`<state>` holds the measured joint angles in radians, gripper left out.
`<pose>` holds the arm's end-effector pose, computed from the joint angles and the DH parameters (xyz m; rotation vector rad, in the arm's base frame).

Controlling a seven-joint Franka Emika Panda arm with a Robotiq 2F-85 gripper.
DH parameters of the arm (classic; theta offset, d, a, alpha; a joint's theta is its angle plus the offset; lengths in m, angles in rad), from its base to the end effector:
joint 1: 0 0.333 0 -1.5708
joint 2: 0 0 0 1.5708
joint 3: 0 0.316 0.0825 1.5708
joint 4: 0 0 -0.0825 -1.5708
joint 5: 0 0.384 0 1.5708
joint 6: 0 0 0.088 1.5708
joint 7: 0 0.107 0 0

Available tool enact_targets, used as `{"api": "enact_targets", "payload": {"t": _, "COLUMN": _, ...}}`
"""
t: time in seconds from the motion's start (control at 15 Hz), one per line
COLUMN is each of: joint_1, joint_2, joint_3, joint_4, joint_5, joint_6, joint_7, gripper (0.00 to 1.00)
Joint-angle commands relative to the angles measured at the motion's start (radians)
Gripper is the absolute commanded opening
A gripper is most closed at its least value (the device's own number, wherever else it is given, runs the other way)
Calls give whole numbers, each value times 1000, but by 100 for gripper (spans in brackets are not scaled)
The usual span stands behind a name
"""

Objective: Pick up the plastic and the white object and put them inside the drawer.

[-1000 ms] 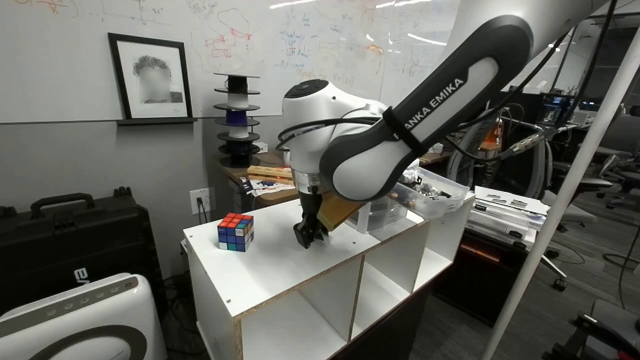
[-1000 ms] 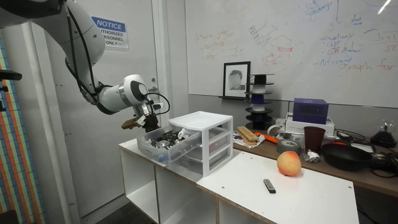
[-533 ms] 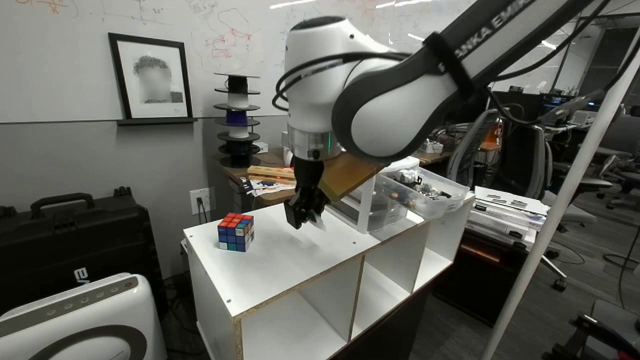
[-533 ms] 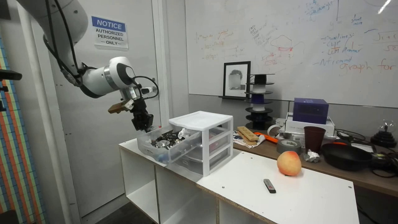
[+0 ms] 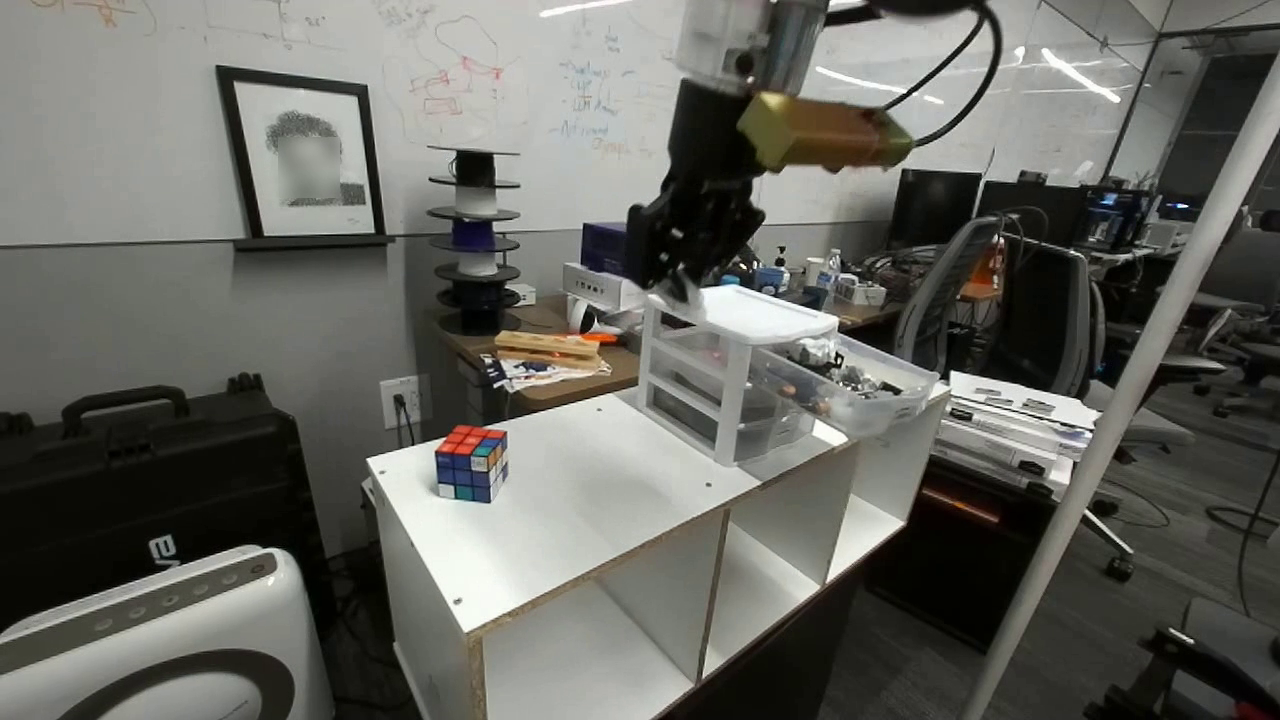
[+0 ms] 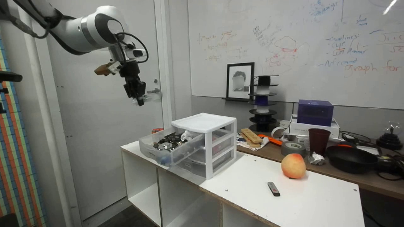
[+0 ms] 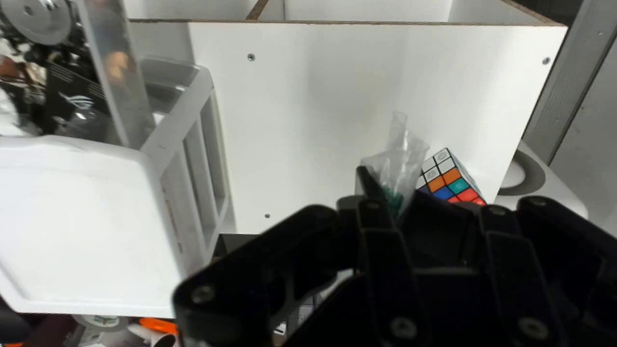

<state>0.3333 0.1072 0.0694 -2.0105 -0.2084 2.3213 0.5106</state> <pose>0.5490 0.2288 0.4226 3.0640 0.0272 0.3892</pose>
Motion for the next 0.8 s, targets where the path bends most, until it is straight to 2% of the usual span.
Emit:
{"api": "enact_targets", "payload": {"t": 0.0, "joint_1": -103, "joint_2": -200, "joint_3": 10, "joint_4": -115, "joint_5": 147, "joint_6": -71, "joint_7": -55, "gripper": 2}}
{"api": "enact_targets", "payload": {"t": 0.2, "joint_1": -201, "joint_2": -298, "joint_3": -30, "joint_4": -151, "joint_5": 235, "joint_6": -195, "joint_7": -62, "gripper": 2}}
{"api": "enact_targets", "payload": {"t": 0.33, "joint_1": -266, "joint_2": -319, "joint_3": -66, "joint_4": -155, "joint_5": 268, "joint_6": -251, "joint_7": -83, "gripper": 2}}
{"api": "enact_targets", "payload": {"t": 0.53, "joint_1": -333, "joint_2": -240, "joint_3": -121, "joint_4": -109, "joint_5": 319, "joint_6": -207, "joint_7": -196, "gripper": 2}}
{"api": "enact_targets", "payload": {"t": 0.73, "joint_1": -357, "joint_2": -144, "joint_3": -139, "joint_4": -66, "joint_5": 384, "joint_6": -191, "joint_7": -278, "gripper": 2}}
